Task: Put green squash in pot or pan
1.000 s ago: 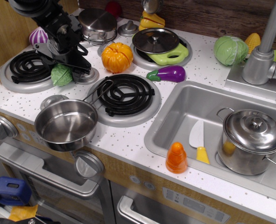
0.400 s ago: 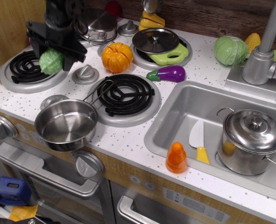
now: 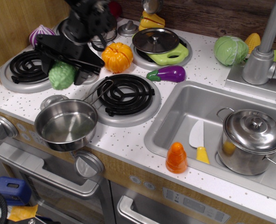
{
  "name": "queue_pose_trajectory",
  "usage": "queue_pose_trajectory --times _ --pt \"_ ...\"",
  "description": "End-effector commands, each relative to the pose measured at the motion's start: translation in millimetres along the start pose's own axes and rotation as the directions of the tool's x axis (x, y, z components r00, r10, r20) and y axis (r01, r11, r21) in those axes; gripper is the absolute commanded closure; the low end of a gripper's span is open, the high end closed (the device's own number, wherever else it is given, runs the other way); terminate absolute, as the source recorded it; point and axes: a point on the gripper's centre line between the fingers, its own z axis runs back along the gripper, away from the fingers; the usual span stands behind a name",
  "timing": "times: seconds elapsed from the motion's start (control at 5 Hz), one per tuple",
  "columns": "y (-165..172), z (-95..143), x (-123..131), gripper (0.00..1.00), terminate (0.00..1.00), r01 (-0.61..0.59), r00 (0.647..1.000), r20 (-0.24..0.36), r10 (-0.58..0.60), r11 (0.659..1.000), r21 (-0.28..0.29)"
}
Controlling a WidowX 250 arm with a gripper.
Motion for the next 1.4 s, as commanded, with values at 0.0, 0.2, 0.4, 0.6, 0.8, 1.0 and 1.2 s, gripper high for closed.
queue_pose_trajectory --times 0.0,0.2,0.4,0.6,0.8,1.0,1.2 --pt "-3.0 14.1 -16.3 1.0 0.0 -0.095 0.994 0.06 0.093 0.995 0.026" --pt "-5.8 14.7 -26.9 1.0 0.0 -0.125 0.991 0.056 0.123 0.992 0.033" --pt "-8.7 11.5 -34.4 0.0 0.0 -0.127 0.99 0.074 0.124 0.991 0.039" --pt "-8.7 11.5 -34.4 0.0 0.0 -0.127 0.99 0.074 0.124 0.991 0.039" --pt "-8.7 11.5 -34.4 0.0 0.0 -0.127 0.99 0.074 0.124 0.991 0.039" --pt "-8.7 11.5 -34.4 0.0 0.0 -0.127 0.99 0.074 0.124 0.991 0.039" --pt "-8.7 11.5 -34.4 0.0 1.0 -0.127 0.99 0.074 0.124 0.991 0.039"
